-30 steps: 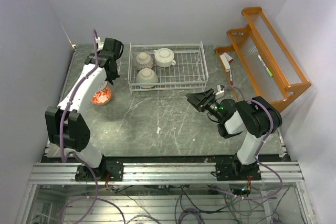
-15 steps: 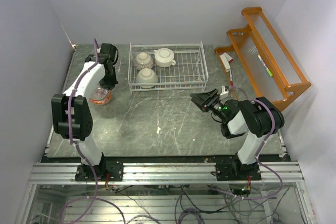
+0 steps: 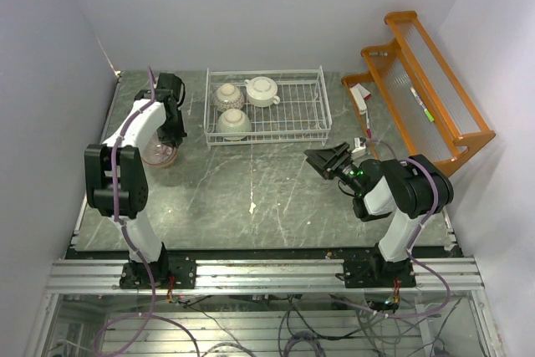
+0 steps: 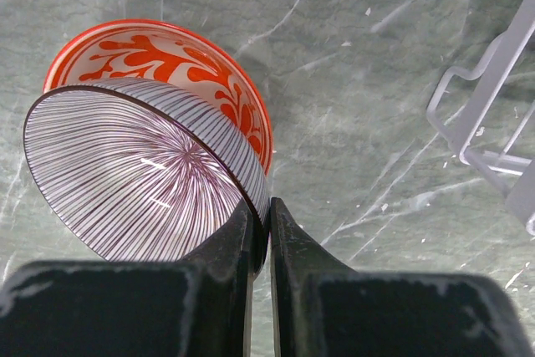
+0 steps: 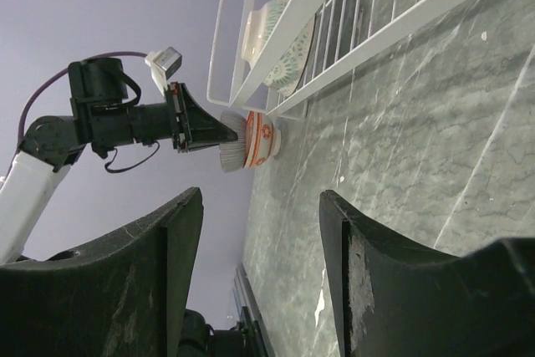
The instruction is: Unload the bowls from the dish rack
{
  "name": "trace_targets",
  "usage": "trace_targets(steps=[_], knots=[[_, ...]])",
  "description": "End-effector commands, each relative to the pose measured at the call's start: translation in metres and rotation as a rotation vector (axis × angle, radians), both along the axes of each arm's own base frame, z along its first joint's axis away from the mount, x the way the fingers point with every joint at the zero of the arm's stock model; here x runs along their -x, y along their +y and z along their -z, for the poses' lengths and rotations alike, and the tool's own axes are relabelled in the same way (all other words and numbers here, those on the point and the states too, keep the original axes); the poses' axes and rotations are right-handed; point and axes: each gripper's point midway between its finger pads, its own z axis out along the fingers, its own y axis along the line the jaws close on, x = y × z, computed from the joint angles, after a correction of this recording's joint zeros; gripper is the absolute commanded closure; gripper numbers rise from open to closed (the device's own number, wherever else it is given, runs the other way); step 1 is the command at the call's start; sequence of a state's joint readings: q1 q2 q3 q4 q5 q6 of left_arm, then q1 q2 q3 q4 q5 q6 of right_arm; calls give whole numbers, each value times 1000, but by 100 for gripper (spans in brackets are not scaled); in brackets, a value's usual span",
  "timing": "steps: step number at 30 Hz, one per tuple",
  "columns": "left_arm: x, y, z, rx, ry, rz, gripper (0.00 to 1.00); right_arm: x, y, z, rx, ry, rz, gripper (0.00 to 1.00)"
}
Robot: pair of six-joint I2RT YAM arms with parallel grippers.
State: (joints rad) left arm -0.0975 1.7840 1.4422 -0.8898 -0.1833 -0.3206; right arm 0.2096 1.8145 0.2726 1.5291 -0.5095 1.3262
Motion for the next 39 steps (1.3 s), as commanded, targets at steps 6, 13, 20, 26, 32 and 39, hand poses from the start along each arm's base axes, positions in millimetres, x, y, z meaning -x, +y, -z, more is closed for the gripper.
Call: trace_targets(steps=[6, 13, 20, 26, 32, 39], knots=[[-3, 1, 10, 35, 20, 15, 93, 6, -8, -59, -42, -293, 8, 43], [0, 10, 15, 3, 35, -17, 93, 6, -10, -57, -36, -290, 11, 43], [3, 12, 24, 17, 58, -25, 93, 5, -12, -55, -31, -287, 14, 43], [1, 17, 27, 4, 69, -36, 87, 4, -14, -51, -26, -278, 16, 43], [-1, 24, 22, -33, 59, -54, 78, 3, -16, -49, -21, -276, 18, 43], [-1, 31, 14, -71, 44, -72, 75, 2, -18, -47, -17, -269, 19, 43]])
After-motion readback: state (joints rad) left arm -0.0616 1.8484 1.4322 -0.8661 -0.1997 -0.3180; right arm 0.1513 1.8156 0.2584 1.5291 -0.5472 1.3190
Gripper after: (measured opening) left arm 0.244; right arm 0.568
